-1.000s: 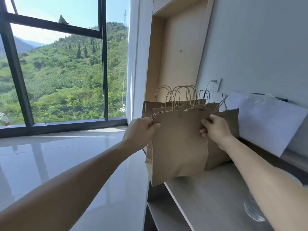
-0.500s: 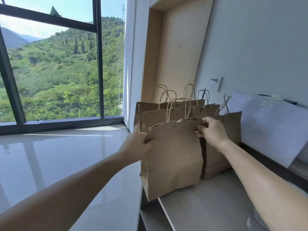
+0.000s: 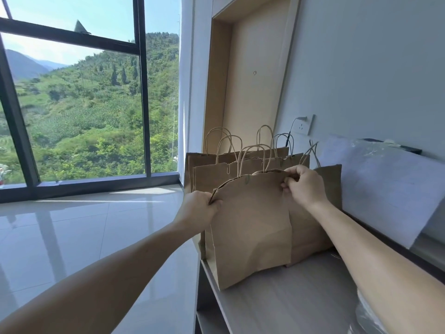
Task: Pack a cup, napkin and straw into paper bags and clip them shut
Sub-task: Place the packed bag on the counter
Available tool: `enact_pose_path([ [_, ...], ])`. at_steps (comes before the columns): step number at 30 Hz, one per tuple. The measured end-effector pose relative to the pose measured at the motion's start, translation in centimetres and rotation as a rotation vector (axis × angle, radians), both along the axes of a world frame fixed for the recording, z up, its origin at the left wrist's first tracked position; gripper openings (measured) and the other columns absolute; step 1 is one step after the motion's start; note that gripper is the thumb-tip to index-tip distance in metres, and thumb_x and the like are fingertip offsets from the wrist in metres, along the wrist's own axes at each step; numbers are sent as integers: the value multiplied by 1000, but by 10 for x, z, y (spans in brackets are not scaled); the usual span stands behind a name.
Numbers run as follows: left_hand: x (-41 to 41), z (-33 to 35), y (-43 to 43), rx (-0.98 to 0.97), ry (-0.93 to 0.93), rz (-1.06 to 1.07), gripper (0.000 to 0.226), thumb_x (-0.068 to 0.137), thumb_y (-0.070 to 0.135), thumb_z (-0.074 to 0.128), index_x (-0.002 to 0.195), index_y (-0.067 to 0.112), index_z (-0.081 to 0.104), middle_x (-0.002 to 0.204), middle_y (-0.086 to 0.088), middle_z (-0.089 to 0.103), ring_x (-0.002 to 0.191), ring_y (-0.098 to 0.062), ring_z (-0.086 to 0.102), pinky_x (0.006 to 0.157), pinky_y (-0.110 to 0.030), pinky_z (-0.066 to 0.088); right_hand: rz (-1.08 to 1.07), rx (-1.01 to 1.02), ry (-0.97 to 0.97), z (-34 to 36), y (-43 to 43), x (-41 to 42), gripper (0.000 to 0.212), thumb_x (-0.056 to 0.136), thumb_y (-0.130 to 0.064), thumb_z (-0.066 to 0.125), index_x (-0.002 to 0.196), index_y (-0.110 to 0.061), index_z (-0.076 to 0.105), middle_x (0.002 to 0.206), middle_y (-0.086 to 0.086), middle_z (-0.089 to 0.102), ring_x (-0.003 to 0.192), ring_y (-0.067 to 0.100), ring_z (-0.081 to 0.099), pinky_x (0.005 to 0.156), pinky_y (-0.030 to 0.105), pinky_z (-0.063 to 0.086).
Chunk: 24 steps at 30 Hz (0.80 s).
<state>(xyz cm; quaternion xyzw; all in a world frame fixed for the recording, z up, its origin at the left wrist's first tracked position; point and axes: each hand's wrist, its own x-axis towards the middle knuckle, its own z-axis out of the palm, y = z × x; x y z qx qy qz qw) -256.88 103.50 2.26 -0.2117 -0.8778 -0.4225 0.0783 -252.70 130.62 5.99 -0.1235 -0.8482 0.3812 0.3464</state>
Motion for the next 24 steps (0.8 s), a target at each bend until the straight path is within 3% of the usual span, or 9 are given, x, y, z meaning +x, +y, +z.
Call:
enact_pose_path([
  [4, -2, 1, 1, 23, 0, 24, 33, 94, 24, 60, 76, -2, 68, 62, -5, 56, 57, -18, 47, 51, -24, 36, 1, 56, -2, -4, -2, 2, 26, 85, -10, 68, 82, -35, 61, 78, -8, 71, 77, 18, 71, 81, 34, 55],
  [7, -2, 0, 3, 30, 16, 44, 34, 94, 24, 59, 73, -1, 66, 58, -3, 53, 55, -16, 45, 46, -18, 32, -1, 103, 1, -7, -4, 5, 25, 85, -13, 70, 86, -36, 59, 79, -16, 66, 80, 12, 67, 75, 17, 47],
  [9, -3, 0, 3, 33, 30, 34, 32, 94, 25, 58, 74, 2, 68, 62, -5, 58, 57, -17, 49, 50, -22, 36, -16, 134, -2, -9, -4, 9, 21, 85, -14, 70, 93, -32, 62, 82, -22, 62, 78, 2, 61, 67, 3, 38],
  [15, -4, -6, -1, -14, 64, 8, 29, 93, 25, 58, 71, 9, 66, 56, 3, 55, 56, -14, 51, 48, -17, 35, -17, 169, -25, -17, -11, 22, 27, 87, -15, 69, 111, -25, 64, 94, -20, 61, 81, 4, 56, 70, -2, 34],
  [18, 0, -4, 0, -14, 92, 11, 20, 86, 31, 61, 99, 17, 67, 82, 6, 67, 80, -20, 61, 63, -26, 46, -41, 199, -30, -18, -13, 32, 41, 87, -17, 69, 127, -21, 58, 114, -14, 60, 82, -5, 58, 72, 2, 33],
  [21, 4, 5, 4, -88, 427, 62, 68, 79, 36, 66, 142, 27, 40, 133, 5, 52, 120, -21, 47, 96, -40, 44, -81, 226, -60, -17, -13, 50, 45, 89, -19, 68, 132, -21, 54, 127, -9, 58, 88, -5, 60, 80, 17, 43],
  [24, 9, 22, 16, -267, 846, 20, 81, 75, 24, 68, 148, 21, 34, 146, -3, 39, 134, -26, 31, 112, -47, 26, -98, 239, -232, -20, -9, 74, 50, 90, -26, 69, 136, -21, 51, 135, -3, 55, 107, 10, 60, 97, 35, 48],
])
